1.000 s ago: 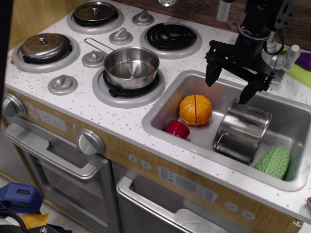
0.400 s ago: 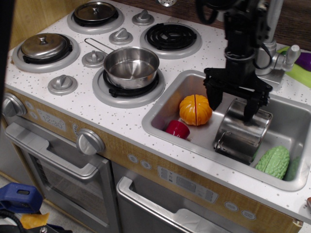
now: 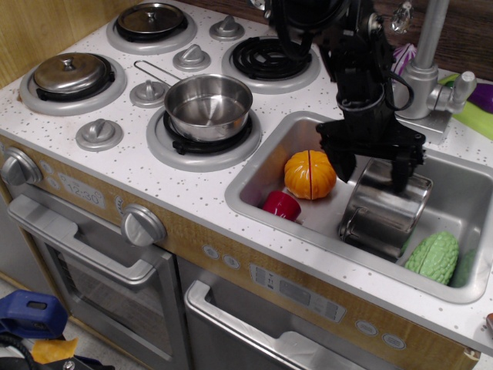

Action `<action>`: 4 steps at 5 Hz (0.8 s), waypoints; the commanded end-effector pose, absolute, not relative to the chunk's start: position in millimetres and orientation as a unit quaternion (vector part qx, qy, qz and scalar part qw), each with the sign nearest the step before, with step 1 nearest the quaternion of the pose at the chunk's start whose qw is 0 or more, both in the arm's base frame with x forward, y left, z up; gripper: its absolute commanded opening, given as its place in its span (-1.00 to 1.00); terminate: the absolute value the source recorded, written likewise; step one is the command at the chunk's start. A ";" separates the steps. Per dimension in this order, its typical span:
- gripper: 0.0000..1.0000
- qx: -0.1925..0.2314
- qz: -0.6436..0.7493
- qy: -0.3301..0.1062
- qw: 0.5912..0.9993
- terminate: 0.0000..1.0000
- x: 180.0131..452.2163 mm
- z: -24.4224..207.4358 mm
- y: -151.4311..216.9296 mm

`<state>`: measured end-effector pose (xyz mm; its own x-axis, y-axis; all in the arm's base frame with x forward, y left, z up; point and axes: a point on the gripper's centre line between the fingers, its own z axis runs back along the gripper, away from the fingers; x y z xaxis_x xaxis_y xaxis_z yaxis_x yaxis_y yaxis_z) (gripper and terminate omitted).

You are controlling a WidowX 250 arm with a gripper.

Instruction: Flip pot upright in sink

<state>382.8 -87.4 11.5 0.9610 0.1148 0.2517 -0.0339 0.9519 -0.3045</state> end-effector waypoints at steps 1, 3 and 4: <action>1.00 -0.216 0.078 -0.182 0.956 -1.00 404.1 32.1 -100.9; 1.00 -0.264 0.149 -0.193 0.933 -1.00 410.3 20.1 -124.5; -1.00 -0.252 0.171 -0.197 0.932 -1.00 409.9 15.3 -134.2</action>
<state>407.8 -134.4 7.5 0.8690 0.4157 0.2683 -0.2368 0.8256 -0.5122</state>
